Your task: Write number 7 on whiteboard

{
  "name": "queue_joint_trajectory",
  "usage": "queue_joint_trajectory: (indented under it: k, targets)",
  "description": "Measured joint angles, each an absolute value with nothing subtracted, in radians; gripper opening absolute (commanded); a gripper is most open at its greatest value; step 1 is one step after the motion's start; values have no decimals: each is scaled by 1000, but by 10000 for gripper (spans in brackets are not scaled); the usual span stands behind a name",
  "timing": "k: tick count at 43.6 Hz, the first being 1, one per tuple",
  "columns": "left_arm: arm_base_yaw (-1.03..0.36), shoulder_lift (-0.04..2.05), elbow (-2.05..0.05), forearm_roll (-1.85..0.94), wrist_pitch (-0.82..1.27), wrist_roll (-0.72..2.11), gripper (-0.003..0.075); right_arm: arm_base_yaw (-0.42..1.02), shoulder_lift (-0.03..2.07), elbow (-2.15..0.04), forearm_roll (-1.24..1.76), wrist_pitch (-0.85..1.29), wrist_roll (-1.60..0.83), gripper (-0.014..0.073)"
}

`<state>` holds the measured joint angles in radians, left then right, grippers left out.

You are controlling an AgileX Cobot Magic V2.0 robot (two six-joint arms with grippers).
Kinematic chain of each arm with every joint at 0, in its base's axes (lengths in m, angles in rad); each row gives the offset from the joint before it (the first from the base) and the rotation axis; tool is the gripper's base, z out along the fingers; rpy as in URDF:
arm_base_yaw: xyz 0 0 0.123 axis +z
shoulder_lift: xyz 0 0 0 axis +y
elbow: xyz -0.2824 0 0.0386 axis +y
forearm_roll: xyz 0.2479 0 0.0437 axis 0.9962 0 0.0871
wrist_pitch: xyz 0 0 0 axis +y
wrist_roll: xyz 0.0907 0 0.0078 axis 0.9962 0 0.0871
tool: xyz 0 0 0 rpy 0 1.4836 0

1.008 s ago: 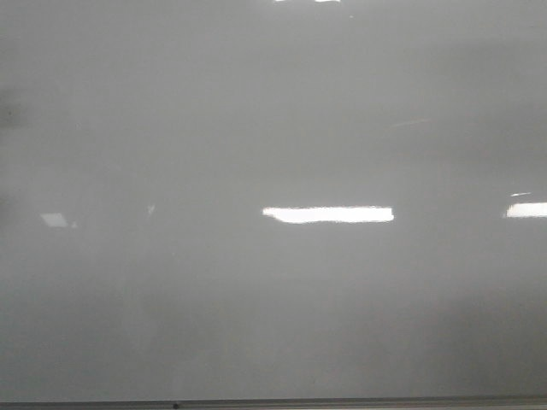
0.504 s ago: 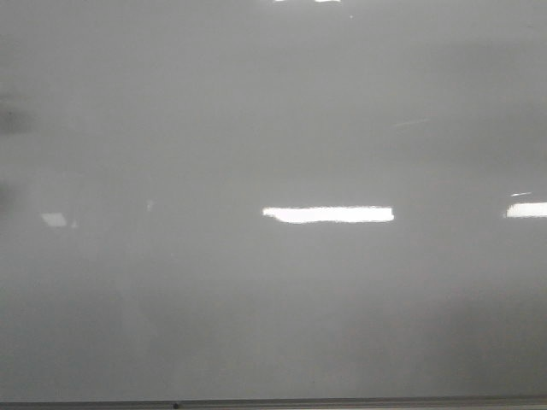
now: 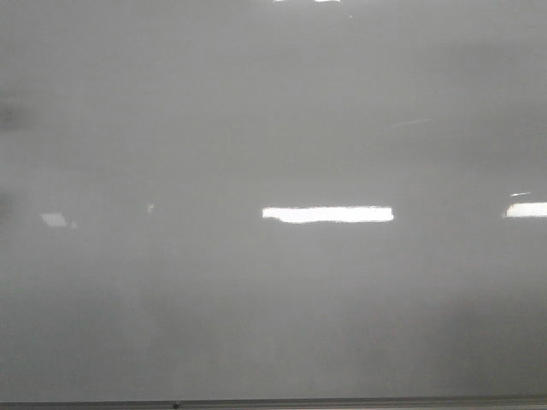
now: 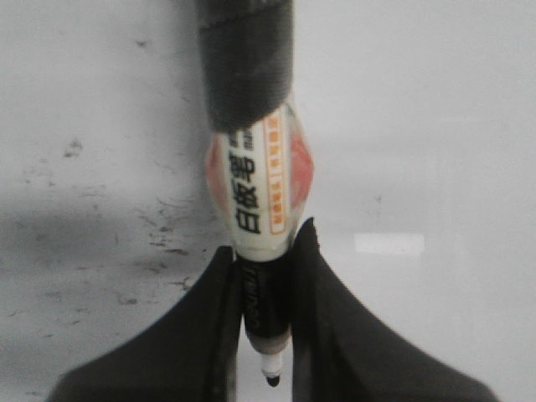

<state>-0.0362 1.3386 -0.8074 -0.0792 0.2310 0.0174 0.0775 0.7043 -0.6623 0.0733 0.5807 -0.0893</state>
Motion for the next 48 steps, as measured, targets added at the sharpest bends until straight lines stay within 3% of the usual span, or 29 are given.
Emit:
queue_joint_trajectory:
  k: [22,39,48]
  targets:
    - [-93,1146,-1080,-108,890,346,-20,78,704,-783,73,729,-89,510]
    - [-435,1243,-1131,-174,1071,618,-20,85,811,-839,93,851,-192,510]
    - [-607,1343,-1145,-174,1070,706,-20,173,911,-839,187,861,-394,510]
